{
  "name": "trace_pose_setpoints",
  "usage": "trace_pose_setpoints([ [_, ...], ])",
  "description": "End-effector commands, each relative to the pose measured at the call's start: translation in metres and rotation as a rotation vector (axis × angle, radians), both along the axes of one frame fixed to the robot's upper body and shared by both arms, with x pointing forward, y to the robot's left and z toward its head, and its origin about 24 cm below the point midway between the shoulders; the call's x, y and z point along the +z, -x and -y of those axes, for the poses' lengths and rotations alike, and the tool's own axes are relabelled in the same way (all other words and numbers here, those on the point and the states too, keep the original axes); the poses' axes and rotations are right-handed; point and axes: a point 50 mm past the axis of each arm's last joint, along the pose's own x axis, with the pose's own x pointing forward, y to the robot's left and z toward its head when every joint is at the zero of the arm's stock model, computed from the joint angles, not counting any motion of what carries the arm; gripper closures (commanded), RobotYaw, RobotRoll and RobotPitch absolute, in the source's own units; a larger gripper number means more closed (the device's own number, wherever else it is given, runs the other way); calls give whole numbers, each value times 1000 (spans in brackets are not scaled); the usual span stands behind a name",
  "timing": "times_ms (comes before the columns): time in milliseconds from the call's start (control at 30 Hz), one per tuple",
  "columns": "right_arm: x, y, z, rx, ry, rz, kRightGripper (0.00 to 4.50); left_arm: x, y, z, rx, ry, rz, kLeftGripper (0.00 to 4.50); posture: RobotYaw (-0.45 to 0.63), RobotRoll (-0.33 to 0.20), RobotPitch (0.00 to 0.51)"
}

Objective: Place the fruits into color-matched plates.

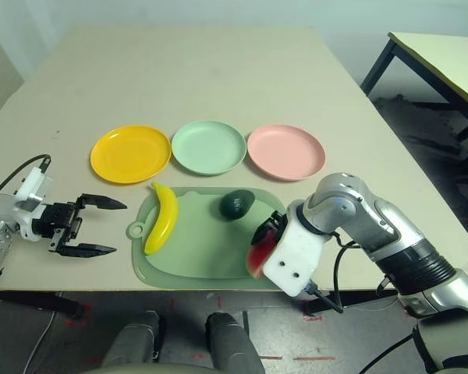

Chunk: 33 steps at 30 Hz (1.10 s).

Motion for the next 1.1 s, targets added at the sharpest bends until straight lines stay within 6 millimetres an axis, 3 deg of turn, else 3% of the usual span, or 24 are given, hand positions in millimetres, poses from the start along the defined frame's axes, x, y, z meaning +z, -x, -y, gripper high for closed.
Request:
trace_pose_setpoints([
  [33, -7, 3, 3, -29, 9, -31, 2614, 2, -1, -1, 4, -7, 18, 0, -6, 0, 126],
  [567, 40, -9, 12, -180, 0, -19, 2821, -3, -3, 1, 6, -15, 18, 0, -27, 0, 107],
  [1000, 32, 1, 7, -144, -1, -65, 2821, -3, -5, 0, 9, -21, 36, 0, -22, 0, 96],
  [1100, 25, 0, 4, -121, 6, -67, 1813, -3, -4, 0, 10, -21, 37, 0, -18, 0, 99],
])
